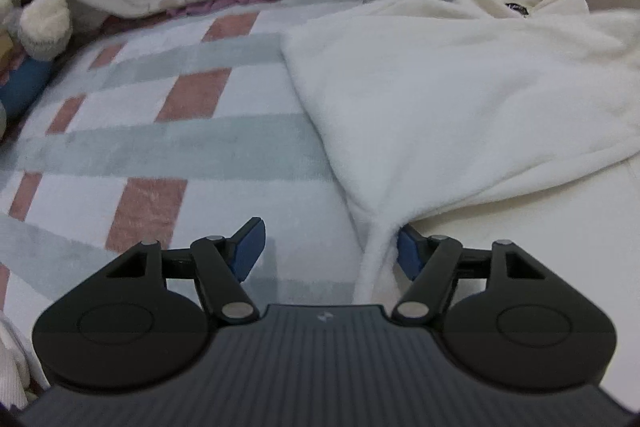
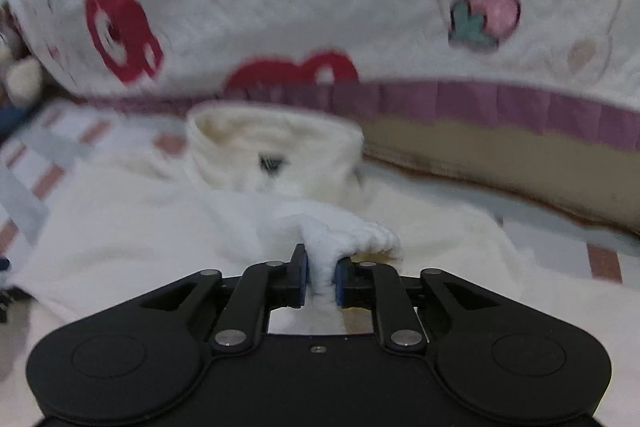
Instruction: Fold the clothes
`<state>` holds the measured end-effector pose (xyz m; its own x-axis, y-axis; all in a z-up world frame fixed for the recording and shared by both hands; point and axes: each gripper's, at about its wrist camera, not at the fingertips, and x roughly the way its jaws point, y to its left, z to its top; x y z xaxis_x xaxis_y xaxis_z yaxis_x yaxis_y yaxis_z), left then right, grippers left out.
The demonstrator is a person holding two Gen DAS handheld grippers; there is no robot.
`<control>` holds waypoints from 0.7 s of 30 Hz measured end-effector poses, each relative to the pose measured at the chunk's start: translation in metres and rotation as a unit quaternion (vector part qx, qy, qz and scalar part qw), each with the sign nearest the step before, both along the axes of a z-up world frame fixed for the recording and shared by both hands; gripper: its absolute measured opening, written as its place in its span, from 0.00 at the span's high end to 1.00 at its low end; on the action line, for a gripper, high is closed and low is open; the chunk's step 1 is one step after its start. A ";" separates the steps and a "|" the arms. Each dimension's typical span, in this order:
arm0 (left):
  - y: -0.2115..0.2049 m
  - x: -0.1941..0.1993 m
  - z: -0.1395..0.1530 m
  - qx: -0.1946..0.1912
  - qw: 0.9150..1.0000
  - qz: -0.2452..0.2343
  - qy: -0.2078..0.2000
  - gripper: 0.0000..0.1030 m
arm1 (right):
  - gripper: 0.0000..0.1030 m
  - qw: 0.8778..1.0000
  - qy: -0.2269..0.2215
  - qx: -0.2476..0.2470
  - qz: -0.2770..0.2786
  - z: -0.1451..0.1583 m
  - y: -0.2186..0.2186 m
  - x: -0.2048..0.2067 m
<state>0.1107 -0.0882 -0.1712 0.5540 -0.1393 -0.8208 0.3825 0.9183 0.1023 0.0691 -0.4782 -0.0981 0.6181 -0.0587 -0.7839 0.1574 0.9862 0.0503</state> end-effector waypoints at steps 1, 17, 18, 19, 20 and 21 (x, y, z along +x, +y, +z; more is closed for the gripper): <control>0.001 0.002 0.000 -0.004 1.000 0.004 0.005 0.33 | 0.69 0.999 0.032 0.008 -0.003 -0.010 -0.004 0.004; 0.005 -0.014 0.039 -0.147 0.989 -0.027 0.014 0.34 | 0.58 0.998 -0.019 -0.054 -0.001 -0.026 0.009 -0.058; 0.003 -0.017 0.043 -0.179 0.983 -0.039 0.001 0.34 | 0.58 0.999 -0.040 -0.037 0.002 -0.023 0.011 -0.061; 0.001 -0.019 0.046 -0.211 0.976 -0.051 -0.011 0.34 | 0.58 0.998 -0.056 -0.023 0.014 -0.022 0.014 -0.062; -0.002 -0.020 0.048 -0.235 0.970 -0.062 -0.015 0.34 | 0.57 0.997 -0.070 -0.010 0.027 -0.021 0.016 -0.063; -0.008 -0.018 0.045 -0.246 0.967 -0.068 -0.009 0.34 | 0.58 0.996 -0.068 0.009 0.053 -0.022 0.020 -0.058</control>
<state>0.0931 -0.0962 -0.1261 0.5169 -0.5829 -0.6269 0.5060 0.7987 -0.3255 0.0107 -0.4587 -0.1204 0.7208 0.0259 -0.6926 0.0427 0.9957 0.0818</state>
